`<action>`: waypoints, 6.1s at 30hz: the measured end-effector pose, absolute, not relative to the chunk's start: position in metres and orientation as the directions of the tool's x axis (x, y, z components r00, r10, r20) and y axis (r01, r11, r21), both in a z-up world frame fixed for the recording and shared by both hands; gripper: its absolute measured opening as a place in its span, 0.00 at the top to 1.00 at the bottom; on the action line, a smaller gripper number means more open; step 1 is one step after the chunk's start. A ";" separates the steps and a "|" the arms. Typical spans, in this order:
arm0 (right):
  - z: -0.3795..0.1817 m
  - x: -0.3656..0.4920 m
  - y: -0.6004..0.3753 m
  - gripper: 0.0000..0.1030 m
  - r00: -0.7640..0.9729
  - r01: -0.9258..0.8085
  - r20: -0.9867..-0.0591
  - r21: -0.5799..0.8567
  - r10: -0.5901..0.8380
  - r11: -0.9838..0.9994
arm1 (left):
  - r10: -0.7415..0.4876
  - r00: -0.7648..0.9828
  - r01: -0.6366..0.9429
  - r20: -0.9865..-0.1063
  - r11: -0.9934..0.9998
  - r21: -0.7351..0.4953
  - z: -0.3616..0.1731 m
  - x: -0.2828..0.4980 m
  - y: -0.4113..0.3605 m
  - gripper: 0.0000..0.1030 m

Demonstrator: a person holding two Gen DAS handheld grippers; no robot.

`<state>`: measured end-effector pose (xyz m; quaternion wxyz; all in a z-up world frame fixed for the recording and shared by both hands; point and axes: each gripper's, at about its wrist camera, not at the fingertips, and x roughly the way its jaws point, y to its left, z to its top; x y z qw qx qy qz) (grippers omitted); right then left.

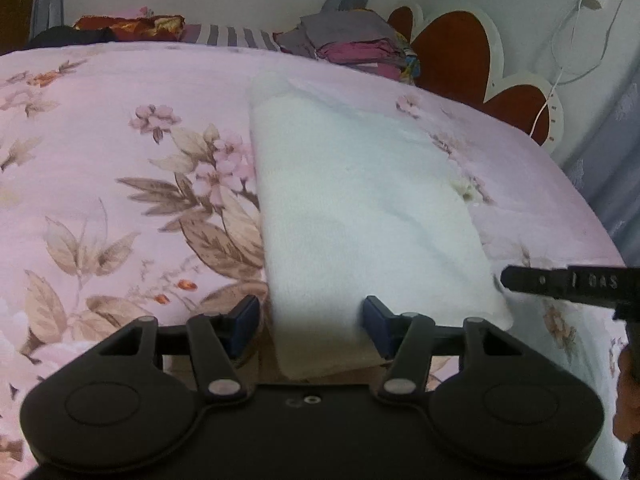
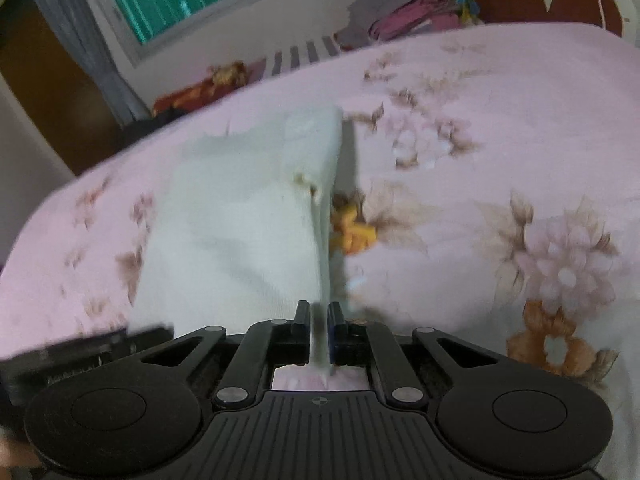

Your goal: Fold small clothes

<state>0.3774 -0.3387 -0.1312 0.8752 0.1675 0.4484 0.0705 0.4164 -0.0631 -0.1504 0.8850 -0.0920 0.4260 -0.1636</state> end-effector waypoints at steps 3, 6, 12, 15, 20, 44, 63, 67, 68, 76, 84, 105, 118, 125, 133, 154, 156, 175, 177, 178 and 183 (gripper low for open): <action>-0.126 0.390 -0.340 0.86 0.599 0.036 -0.752 0.367 0.274 0.929 | -0.369 0.600 0.215 -0.710 0.929 -0.301 -0.139 0.421 -0.060 0.46; -0.122 0.406 -0.338 0.41 0.620 0.053 -0.741 0.366 0.257 0.929 | -0.360 0.623 0.206 -0.695 0.932 -0.298 -0.130 0.432 -0.057 0.46; -0.128 0.441 -0.331 0.42 0.633 0.058 -0.731 0.373 0.255 0.926 | -0.338 0.653 0.171 -0.678 0.937 -0.303 -0.121 0.465 -0.051 0.46; -0.136 0.458 -0.330 0.61 0.628 0.084 -0.738 0.380 0.247 0.921 | -0.330 0.651 0.155 -0.684 0.939 -0.306 -0.123 0.482 -0.051 0.46; -0.152 0.475 -0.331 0.69 0.588 0.130 -0.762 0.420 0.271 0.898 | -0.319 0.641 0.131 -0.698 0.941 -0.311 -0.134 0.506 -0.052 0.46; -0.114 0.471 -0.329 0.59 0.733 0.098 -0.670 0.277 0.119 0.956 | -0.314 0.645 0.139 -0.697 0.945 -0.297 -0.131 0.546 -0.066 0.47; -0.152 0.570 -0.286 0.67 0.682 0.045 -0.724 0.187 0.107 0.981 | -0.279 0.668 0.148 -0.689 0.958 -0.244 -0.147 0.578 -0.089 0.57; -0.175 0.573 -0.295 0.67 0.672 0.056 -0.737 0.145 0.070 0.988 | -0.286 0.672 0.167 -0.683 0.957 -0.237 -0.152 0.576 -0.085 0.51; -0.176 0.573 -0.297 0.67 0.675 0.055 -0.734 0.148 0.072 0.987 | -0.291 0.666 0.153 -0.687 0.955 -0.255 -0.154 0.578 -0.081 0.47; -0.168 0.571 -0.301 0.67 0.664 0.049 -0.741 0.169 0.094 0.984 | -0.282 0.653 0.129 -0.704 0.956 -0.263 -0.149 0.576 -0.082 0.47; -0.137 0.532 -0.300 0.67 0.730 0.019 -0.675 0.182 0.111 0.983 | -0.264 0.662 0.138 -0.701 0.963 -0.232 -0.139 0.566 -0.084 0.47; -0.139 0.419 -0.317 0.67 0.663 -0.003 -0.726 0.240 0.182 0.971 | -0.322 0.597 0.242 -0.735 0.945 -0.218 -0.147 0.470 -0.083 0.47; -0.159 0.368 -0.316 0.67 0.583 -0.013 -0.782 0.260 0.219 0.965 | -0.348 0.561 0.285 -0.751 0.933 -0.219 -0.162 0.437 -0.070 0.44; -0.156 0.369 -0.324 0.67 0.567 0.011 -0.789 0.292 0.234 0.956 | -0.322 0.555 0.259 -0.767 0.943 -0.208 -0.153 0.442 -0.073 0.42; -0.137 0.379 -0.329 0.66 0.613 0.020 -0.754 0.313 0.236 0.949 | -0.325 0.596 0.218 -0.735 0.946 -0.241 -0.132 0.456 -0.065 0.33; -0.138 0.454 -0.326 0.25 0.631 0.018 -0.728 0.358 0.267 0.934 | -0.390 0.553 0.141 -0.736 0.915 -0.379 -0.145 0.516 -0.067 0.30; -0.143 0.463 -0.325 0.25 0.626 0.019 -0.730 0.365 0.273 0.931 | -0.406 0.542 0.140 -0.736 0.907 -0.398 -0.151 0.519 -0.068 0.30; -0.176 0.503 -0.326 0.57 0.579 -0.020 -0.696 0.509 0.425 0.860 | -0.464 0.569 0.142 -0.679 0.869 -0.475 -0.164 0.529 -0.071 0.63; -0.173 0.503 -0.326 0.67 0.582 -0.011 -0.689 0.525 0.433 0.851 | -0.452 0.580 0.146 -0.678 0.876 -0.459 -0.158 0.527 -0.072 0.68; -0.170 0.501 -0.324 0.68 0.590 -0.016 -0.687 0.515 0.424 0.857 | -0.447 0.587 0.147 -0.675 0.879 -0.454 -0.154 0.526 -0.073 0.70; -0.154 0.493 -0.319 0.69 0.623 -0.031 -0.657 0.521 0.424 0.853 | -0.451 0.609 0.167 -0.653 0.877 -0.450 -0.136 0.517 -0.069 0.73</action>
